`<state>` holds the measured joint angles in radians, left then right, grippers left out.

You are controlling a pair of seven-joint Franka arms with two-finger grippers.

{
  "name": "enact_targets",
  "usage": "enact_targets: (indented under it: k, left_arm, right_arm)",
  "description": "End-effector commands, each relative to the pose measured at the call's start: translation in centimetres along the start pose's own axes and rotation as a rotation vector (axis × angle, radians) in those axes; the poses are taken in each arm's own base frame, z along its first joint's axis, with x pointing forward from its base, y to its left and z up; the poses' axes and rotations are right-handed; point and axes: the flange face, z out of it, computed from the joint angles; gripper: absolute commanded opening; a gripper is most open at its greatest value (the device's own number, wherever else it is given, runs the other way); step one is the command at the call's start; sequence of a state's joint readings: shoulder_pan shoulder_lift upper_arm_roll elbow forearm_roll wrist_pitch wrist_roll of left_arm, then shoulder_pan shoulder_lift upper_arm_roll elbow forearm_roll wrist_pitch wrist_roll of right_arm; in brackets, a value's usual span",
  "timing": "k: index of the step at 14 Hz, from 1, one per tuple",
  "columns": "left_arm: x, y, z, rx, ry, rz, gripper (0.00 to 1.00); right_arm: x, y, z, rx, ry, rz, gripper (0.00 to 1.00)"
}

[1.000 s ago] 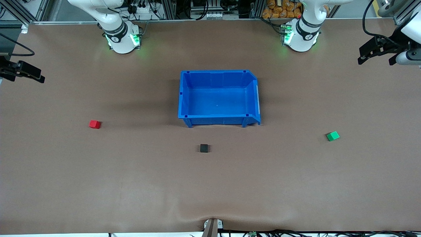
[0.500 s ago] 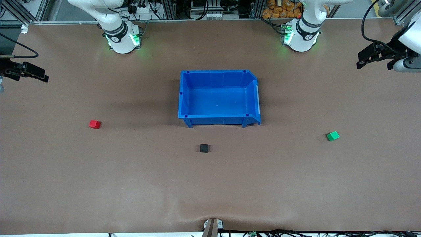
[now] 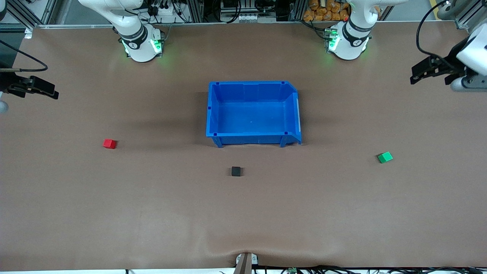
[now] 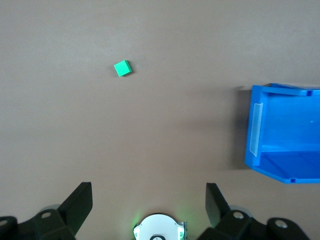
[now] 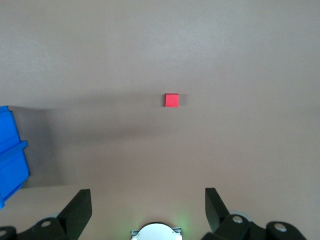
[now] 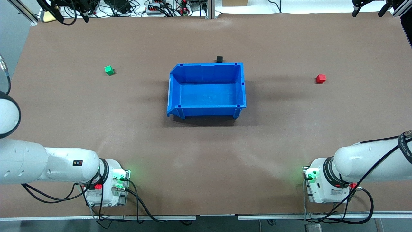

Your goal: Attach green and red cubes to black cube

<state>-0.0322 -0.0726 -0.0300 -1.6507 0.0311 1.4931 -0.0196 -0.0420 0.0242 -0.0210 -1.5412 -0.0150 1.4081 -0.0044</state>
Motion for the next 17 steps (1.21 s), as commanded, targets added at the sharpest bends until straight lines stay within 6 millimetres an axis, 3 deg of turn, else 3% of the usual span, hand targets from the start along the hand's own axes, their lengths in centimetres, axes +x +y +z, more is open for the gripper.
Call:
enact_targets:
  k: [1, 5, 12, 17]
  left_arm:
    - [2.8, -0.2, 2.8, -0.007, -0.033, -0.010, 1.00]
    - [5.2, 0.2, 6.7, -0.008, -0.059, -0.013, 1.00]
    - [6.8, 0.1, 14.1, -0.009, -0.024, -0.013, 1.00]
    - [8.8, -2.8, 19.8, -0.015, -0.026, -0.062, 1.00]
  right_arm:
    - [0.0, -0.2, 0.2, 0.013, -0.001, -0.004, 1.00]
    - [0.3, -0.1, 0.8, 0.014, -0.010, -0.003, 1.00]
    - [0.9, -0.1, 1.8, 0.013, -0.016, -0.001, 1.00]
    - [1.6, -0.1, 3.9, 0.015, -0.024, 0.000, 1.00]
